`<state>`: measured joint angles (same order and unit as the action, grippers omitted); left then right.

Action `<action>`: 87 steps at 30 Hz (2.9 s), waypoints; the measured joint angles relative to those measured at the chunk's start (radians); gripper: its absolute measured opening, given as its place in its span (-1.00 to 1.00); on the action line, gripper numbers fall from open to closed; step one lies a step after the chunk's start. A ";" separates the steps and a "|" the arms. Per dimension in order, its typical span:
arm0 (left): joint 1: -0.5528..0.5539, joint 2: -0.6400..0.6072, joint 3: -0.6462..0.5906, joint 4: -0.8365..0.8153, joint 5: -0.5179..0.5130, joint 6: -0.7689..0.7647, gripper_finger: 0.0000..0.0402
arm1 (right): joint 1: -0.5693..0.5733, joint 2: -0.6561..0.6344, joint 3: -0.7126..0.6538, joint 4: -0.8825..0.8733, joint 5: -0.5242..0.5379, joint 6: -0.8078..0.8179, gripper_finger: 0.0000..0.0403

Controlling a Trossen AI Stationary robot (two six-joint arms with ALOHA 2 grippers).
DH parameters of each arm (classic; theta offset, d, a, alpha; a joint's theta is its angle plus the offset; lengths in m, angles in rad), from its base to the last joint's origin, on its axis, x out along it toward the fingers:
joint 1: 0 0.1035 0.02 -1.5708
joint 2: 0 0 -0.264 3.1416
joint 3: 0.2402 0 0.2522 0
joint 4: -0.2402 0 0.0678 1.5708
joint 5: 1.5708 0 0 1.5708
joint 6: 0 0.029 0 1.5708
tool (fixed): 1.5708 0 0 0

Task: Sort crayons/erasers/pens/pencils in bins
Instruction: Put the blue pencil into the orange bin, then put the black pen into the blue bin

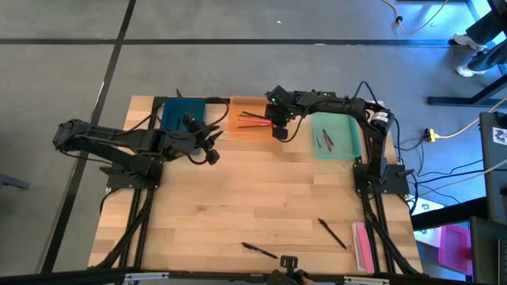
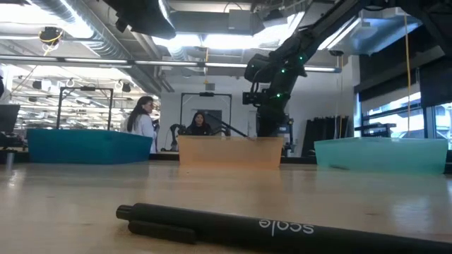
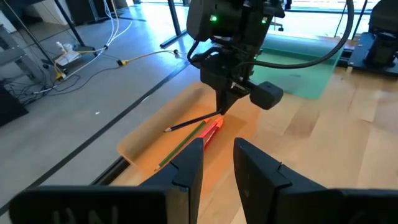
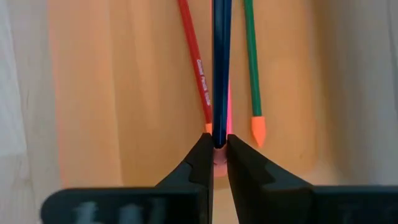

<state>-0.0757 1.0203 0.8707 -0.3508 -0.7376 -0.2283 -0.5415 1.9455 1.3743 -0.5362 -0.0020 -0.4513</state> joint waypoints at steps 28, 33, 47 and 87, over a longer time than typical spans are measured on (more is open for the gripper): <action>-0.001 0.000 0.000 0.000 0.000 -0.004 -0.60 | 0.000 0.000 0.000 0.032 0.001 -0.002 -0.73; -0.001 0.000 0.000 0.000 0.001 -0.006 -0.60 | 0.000 0.001 0.000 0.032 0.001 -0.002 -0.73; -0.001 0.000 0.000 0.000 0.001 -0.008 -0.60 | 0.000 0.001 0.000 0.054 0.001 0.002 -0.39; -0.373 0.000 0.000 -0.023 0.179 0.029 -0.60 | 0.932 -0.444 -0.260 -0.546 -0.063 1.477 -0.35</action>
<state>-0.4490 1.0206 0.8703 -0.3737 -0.5587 -0.1997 0.3901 1.5017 1.1146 -1.0824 -0.0655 1.0255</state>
